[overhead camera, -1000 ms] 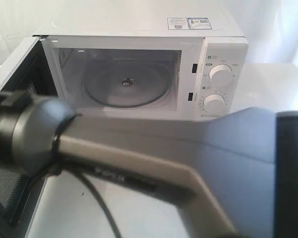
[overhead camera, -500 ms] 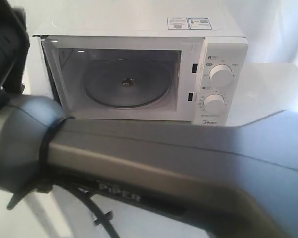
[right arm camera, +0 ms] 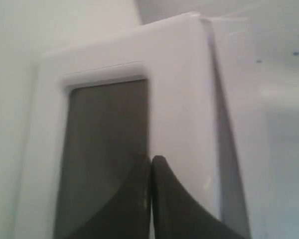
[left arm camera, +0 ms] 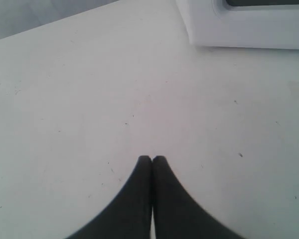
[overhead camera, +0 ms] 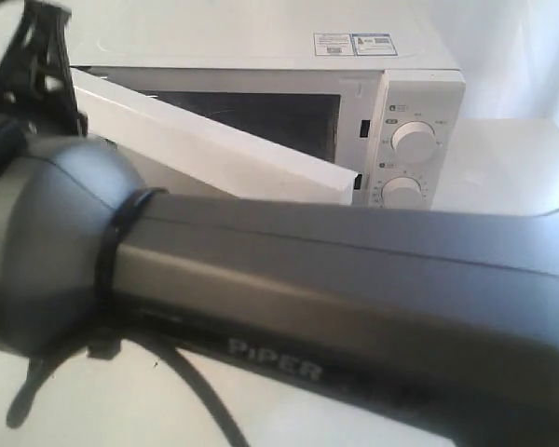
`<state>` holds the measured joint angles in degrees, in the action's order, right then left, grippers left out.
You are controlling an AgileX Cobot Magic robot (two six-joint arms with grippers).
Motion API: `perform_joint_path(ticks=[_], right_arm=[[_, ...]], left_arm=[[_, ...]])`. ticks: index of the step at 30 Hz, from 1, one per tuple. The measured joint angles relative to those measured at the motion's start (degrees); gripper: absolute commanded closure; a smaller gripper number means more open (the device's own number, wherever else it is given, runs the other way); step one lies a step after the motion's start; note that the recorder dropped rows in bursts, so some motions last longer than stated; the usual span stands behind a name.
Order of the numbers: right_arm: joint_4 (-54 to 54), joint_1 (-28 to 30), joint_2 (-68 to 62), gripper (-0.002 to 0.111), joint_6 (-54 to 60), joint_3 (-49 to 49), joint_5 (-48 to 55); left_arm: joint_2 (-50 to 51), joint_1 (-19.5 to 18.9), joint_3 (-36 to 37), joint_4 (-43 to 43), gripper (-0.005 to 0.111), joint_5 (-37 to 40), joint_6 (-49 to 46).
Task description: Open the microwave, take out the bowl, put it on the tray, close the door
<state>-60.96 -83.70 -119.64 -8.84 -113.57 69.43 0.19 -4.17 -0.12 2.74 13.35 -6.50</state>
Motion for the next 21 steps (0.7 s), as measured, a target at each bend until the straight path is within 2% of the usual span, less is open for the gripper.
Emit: perform_joint_path(ticks=[4,7,17,21], right_arm=[[1.2,0.9,-1.8,0.108,1.5,4.6,-0.1],[1.2,4.6,-2.1,0.108,-0.5,8.0,-0.1],[-2.6,24.9,-2.1,0.108,-15.5,17.7,-0.7],[-5.9,25.0,-2.1,0.108,-18.0,22.1,-3.8]], left_arm=[[0.0,0.0,0.0,0.0,0.107,0.0,0.0],[0.0,0.0,0.0,0.0,0.107,0.0,0.0],[0.0,0.0,0.0,0.0,0.107,0.0,0.0],[0.0,0.0,0.0,0.0,0.107,-0.1,0.0]])
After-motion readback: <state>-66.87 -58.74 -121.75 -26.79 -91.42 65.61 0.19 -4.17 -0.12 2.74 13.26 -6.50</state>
